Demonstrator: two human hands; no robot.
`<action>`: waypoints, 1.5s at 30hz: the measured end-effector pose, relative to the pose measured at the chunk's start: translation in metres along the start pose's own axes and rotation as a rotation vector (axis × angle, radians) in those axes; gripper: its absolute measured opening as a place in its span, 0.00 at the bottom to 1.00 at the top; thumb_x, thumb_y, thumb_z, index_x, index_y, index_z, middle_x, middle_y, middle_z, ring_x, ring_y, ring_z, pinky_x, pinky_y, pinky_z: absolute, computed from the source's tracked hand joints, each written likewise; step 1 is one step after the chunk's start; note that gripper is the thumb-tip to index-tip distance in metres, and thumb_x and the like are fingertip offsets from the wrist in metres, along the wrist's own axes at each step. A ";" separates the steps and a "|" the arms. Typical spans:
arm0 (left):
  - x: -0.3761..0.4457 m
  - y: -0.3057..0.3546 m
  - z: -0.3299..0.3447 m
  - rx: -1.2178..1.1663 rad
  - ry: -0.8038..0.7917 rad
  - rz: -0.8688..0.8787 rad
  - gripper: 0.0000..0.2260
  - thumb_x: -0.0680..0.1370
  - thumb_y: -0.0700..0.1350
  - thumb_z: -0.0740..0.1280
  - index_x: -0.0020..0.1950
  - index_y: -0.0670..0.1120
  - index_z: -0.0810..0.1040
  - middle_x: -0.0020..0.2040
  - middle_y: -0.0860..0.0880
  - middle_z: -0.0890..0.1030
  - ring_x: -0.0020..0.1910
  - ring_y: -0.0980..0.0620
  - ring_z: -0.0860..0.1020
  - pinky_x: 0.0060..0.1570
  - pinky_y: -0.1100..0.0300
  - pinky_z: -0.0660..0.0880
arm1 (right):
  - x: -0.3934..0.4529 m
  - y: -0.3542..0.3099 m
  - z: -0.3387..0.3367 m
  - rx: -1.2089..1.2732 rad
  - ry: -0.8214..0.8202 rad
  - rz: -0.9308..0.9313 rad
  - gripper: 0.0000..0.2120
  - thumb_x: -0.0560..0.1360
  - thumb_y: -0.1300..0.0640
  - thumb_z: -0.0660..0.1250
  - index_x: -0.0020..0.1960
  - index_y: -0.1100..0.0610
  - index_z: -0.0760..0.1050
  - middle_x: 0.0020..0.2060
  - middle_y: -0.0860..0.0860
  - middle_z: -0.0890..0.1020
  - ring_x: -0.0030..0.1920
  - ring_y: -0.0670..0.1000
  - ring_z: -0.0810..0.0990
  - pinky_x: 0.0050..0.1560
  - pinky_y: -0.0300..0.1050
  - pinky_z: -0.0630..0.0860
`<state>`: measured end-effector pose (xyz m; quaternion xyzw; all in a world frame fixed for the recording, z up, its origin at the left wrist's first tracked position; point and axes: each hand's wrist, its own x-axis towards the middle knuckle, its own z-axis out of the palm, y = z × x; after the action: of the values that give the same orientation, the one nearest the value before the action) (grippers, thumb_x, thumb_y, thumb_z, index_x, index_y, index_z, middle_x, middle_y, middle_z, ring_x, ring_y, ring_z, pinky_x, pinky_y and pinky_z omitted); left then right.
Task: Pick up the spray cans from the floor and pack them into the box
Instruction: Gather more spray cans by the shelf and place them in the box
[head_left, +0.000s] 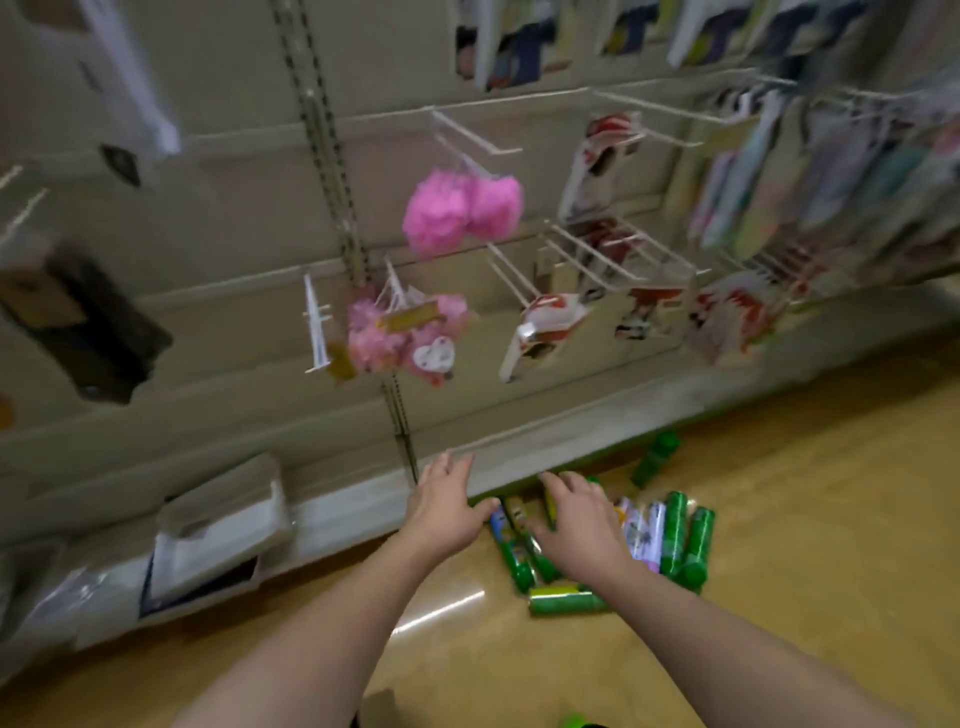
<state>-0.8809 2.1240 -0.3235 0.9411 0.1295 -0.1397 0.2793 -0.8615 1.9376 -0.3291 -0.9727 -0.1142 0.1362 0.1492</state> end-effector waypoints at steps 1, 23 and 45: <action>0.007 0.018 0.005 0.015 -0.012 0.022 0.36 0.76 0.59 0.68 0.80 0.50 0.57 0.81 0.43 0.55 0.80 0.44 0.53 0.77 0.52 0.53 | 0.001 0.016 -0.009 0.011 0.007 0.018 0.31 0.76 0.40 0.64 0.76 0.47 0.63 0.70 0.51 0.71 0.67 0.56 0.69 0.66 0.51 0.69; 0.131 0.238 0.073 0.362 -0.251 0.493 0.35 0.77 0.58 0.68 0.80 0.51 0.58 0.80 0.44 0.57 0.78 0.45 0.56 0.76 0.53 0.56 | 0.042 0.228 -0.052 0.229 0.105 0.337 0.32 0.76 0.42 0.66 0.77 0.48 0.62 0.74 0.49 0.67 0.72 0.55 0.66 0.71 0.53 0.67; 0.347 -0.073 0.485 0.136 -0.282 -0.003 0.27 0.75 0.54 0.70 0.72 0.46 0.71 0.70 0.43 0.73 0.68 0.44 0.71 0.65 0.56 0.68 | 0.223 0.322 0.429 0.041 -0.339 0.269 0.30 0.74 0.50 0.68 0.73 0.50 0.64 0.67 0.53 0.71 0.67 0.58 0.68 0.65 0.54 0.67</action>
<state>-0.6750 1.9685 -0.8662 0.9288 0.0806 -0.2792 0.2302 -0.7223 1.8084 -0.8784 -0.9391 -0.0039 0.3188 0.1281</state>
